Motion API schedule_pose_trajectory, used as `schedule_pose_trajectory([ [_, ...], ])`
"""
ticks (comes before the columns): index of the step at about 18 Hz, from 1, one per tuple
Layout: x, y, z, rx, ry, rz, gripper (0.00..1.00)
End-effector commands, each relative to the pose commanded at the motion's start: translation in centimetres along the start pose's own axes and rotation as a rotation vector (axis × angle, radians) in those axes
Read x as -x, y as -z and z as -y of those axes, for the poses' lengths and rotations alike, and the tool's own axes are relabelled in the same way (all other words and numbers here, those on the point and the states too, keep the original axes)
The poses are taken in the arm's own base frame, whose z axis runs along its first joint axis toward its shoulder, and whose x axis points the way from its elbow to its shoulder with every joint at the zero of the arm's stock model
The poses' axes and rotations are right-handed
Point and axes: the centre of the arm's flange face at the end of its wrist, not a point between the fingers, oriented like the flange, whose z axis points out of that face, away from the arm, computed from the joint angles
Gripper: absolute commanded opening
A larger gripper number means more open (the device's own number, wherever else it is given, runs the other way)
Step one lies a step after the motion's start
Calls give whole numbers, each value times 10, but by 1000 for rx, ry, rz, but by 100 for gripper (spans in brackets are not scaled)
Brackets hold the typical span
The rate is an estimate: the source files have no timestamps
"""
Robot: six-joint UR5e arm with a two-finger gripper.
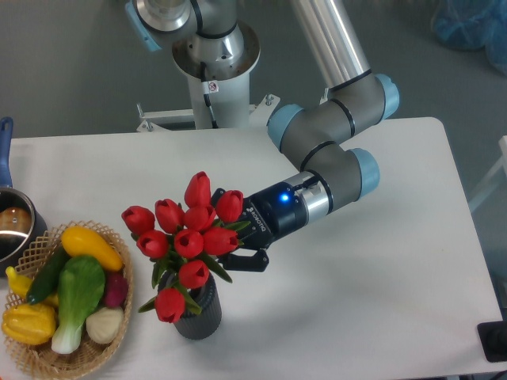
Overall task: Insert the flowers into the vase
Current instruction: 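Push the tulip stems deeper into the vase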
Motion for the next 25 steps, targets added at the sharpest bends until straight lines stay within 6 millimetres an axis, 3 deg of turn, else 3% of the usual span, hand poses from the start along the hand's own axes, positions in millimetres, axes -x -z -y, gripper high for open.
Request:
schedule_pose_trajectory([
  [13, -7, 6, -52, -1, -48, 14, 27],
  [25, -5, 3, -73, 11, -55, 9, 27],
])
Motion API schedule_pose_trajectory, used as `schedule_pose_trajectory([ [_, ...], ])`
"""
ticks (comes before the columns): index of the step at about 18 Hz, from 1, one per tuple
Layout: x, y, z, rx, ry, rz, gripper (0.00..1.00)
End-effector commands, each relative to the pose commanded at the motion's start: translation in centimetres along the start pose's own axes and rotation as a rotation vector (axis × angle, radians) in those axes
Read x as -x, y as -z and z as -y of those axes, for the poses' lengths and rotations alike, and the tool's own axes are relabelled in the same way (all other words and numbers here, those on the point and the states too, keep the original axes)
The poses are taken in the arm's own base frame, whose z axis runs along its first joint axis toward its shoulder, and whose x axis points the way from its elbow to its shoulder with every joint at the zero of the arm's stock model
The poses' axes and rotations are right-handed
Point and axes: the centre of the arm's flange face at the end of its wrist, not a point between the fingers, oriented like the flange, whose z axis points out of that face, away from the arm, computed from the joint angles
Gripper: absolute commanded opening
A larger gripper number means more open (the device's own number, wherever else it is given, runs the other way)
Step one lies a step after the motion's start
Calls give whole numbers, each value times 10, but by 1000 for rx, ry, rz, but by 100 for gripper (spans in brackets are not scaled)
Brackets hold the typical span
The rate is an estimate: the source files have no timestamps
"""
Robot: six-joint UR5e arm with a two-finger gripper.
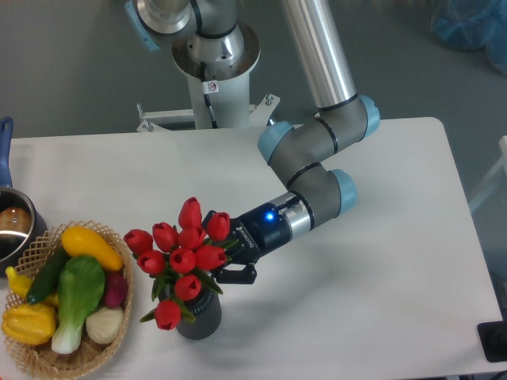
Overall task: Insert the flowers into the vase
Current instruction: 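Push the tulip stems deeper into the vase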
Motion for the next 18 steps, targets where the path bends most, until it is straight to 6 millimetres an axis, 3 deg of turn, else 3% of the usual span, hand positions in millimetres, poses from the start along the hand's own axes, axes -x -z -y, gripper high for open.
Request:
schedule_pose_trajectory([
  [18, 3, 4, -14, 3, -10, 6, 35],
])
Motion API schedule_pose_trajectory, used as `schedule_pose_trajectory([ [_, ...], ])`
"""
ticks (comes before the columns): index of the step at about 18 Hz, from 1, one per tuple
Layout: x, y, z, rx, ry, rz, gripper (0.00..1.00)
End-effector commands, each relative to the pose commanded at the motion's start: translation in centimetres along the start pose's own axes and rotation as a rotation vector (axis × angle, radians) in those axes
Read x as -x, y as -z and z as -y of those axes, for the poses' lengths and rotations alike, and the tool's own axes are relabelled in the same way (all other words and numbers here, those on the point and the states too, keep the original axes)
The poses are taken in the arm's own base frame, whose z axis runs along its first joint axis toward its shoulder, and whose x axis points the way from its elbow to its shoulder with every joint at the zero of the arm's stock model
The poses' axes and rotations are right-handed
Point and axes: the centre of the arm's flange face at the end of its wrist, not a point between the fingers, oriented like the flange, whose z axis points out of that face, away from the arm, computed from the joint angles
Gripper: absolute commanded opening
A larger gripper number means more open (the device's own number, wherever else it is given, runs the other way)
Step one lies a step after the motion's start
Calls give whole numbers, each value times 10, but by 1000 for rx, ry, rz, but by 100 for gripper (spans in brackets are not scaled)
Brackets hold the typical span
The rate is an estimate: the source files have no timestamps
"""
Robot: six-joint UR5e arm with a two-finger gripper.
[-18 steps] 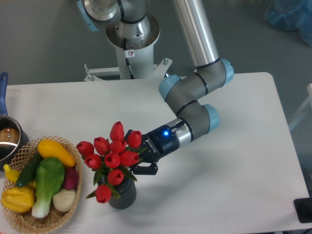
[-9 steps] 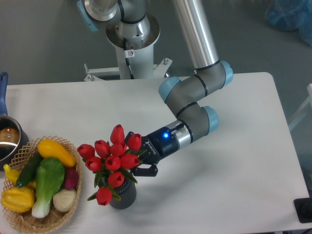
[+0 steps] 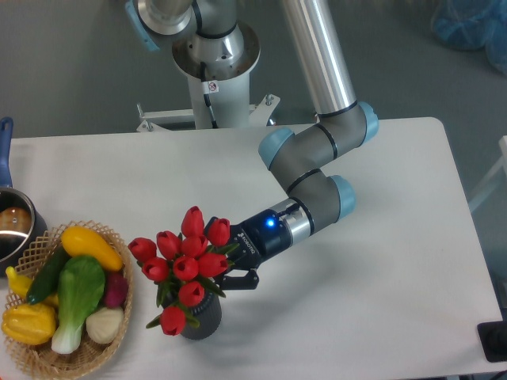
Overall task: Insert the flowers into the vase
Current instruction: 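Push the tulip stems deeper into the vase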
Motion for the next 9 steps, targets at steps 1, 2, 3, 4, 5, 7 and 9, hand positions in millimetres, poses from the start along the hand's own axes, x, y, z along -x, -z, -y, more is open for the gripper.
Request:
schedule_pose_trajectory([
  [1, 0, 1, 0, 0, 0, 1, 36],
  [2, 0, 1, 0, 6, 0, 1, 36],
  [3, 1, 2, -2, 18, 1, 1, 38],
  [4, 1, 3, -2, 30, -1, 1, 40],
  [5, 1, 3, -2, 34, -1, 1, 43],
  [7, 1, 4, -2, 34, -1, 3, 46],
  [9, 1, 4, -2, 34, -1, 3, 52],
])
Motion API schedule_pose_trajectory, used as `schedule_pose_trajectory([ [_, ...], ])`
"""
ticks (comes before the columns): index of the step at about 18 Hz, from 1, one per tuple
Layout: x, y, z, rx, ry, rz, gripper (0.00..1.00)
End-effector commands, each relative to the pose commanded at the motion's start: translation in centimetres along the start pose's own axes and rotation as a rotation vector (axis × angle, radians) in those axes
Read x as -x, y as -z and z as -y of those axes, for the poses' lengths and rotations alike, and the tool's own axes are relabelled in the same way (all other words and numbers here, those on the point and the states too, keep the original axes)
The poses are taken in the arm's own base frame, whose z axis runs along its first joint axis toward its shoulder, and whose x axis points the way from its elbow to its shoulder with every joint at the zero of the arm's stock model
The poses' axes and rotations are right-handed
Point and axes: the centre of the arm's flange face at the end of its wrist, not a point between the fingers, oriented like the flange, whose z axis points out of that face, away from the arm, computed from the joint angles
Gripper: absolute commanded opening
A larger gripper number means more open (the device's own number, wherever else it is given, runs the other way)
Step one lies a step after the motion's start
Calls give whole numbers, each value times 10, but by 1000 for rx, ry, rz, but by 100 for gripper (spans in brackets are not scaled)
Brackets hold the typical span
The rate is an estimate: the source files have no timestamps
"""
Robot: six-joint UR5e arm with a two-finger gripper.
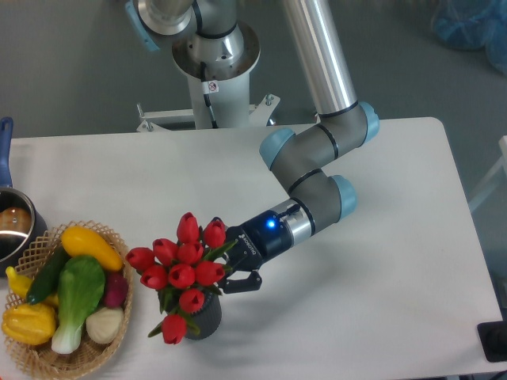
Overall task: Insert the flowers into the vase
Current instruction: 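Push the tulip stems deeper into the vase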
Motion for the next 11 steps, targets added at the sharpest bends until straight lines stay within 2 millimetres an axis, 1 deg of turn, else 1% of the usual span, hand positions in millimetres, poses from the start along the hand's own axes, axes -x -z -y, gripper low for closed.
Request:
schedule_pose_trajectory([
  [6, 0, 1, -1, 0, 0, 2, 57],
  [7, 0, 1, -1, 0, 0, 2, 61],
  [8, 0, 1, -1, 2, -8, 2, 62],
  [9, 0, 1, -1, 2, -19, 2, 66],
  [10, 0, 1, -1, 2, -29, 2, 73],
  [11, 1, 2, -1, 2, -40, 3, 83],
])
